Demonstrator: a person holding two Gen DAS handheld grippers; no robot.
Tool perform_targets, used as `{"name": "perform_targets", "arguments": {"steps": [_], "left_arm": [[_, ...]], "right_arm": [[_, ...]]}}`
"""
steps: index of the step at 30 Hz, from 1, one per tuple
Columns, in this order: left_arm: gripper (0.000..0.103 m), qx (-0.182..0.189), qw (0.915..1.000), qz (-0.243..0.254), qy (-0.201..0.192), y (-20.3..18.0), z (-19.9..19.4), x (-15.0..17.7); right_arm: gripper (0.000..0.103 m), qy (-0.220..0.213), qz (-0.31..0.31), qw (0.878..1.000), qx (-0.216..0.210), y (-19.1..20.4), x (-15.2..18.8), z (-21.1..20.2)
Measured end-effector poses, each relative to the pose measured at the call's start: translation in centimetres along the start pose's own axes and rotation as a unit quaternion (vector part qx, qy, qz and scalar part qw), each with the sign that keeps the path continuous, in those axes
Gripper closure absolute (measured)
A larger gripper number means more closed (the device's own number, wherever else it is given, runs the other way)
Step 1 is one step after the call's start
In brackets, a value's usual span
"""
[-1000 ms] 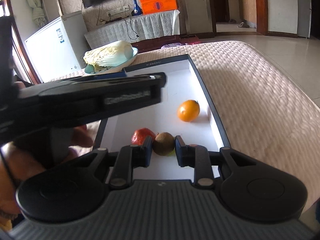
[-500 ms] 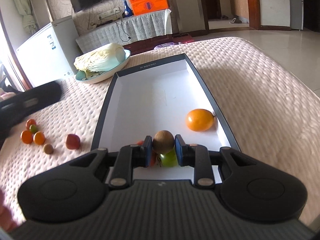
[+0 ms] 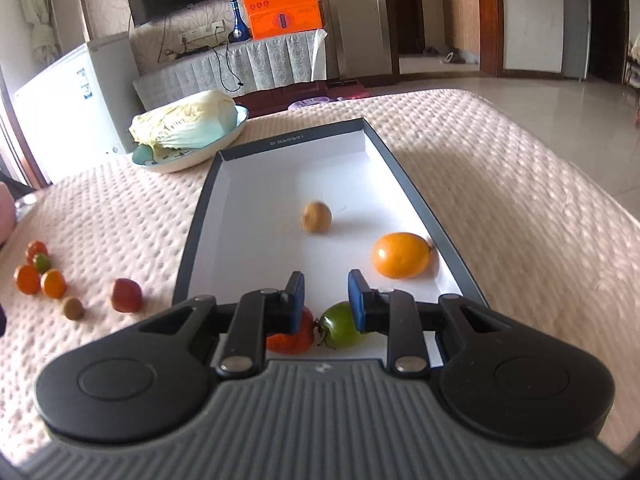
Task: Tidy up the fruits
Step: 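Withdraw both open tools from the box back toward the remaining fruits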
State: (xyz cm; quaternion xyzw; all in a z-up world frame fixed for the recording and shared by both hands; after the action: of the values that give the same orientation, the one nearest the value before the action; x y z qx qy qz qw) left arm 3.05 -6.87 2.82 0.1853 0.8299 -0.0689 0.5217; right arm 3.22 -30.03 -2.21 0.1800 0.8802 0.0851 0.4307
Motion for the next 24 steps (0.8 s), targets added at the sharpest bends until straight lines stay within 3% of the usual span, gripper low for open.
{"name": "perform_targets", "arguments": {"steps": [6,8,10,16,20,24], "left_arm": [[0.029,-0.029,0.9995,0.015,0.001,1.7,0.3,0.1],[0.029,-0.034,0.9993,0.012,-0.003,2.4,0.0,0.0],[0.029,-0.042,0.9991,0.006,-0.004,3.1,-0.2,-0.1],[0.029,-0.051,0.9986,-0.007,-0.009,4.1,-0.4,-0.6],[0.029,-0.063,0.9978,-0.018,-0.013,5.1,-0.7,-0.8],[0.029,-0.074,0.9968,-0.026,-0.016,6.0,-0.9,-0.9]], "right_arm": [[0.074,-0.017,0.016,1.0,0.005,-0.2,-0.4,-0.1],[0.063,-0.036,0.02,0.999,0.001,-0.1,-0.7,-0.7],[0.06,-0.059,0.021,0.998,-0.004,0.3,-1.0,-1.6],[0.06,-0.116,-0.03,0.993,-0.007,2.8,-1.0,-3.4],[0.06,-0.135,-0.034,0.99,-0.026,3.9,-1.0,-4.1],[0.06,-0.149,-0.047,0.985,-0.076,6.0,-0.3,-5.0]]}}
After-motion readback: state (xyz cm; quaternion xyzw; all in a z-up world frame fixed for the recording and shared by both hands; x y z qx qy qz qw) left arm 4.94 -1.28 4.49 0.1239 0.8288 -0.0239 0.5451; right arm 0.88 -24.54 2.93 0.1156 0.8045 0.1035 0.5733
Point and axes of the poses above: each gripper's, at about its wrist camera, not at the fingertips, and z roughly the way its jaws point, y to its left, x to its underside, the point moved 3 cm from there along z, roughly the way its jaws point, and after that the axes turned 13 degrees about z, right-handed, at the moved point
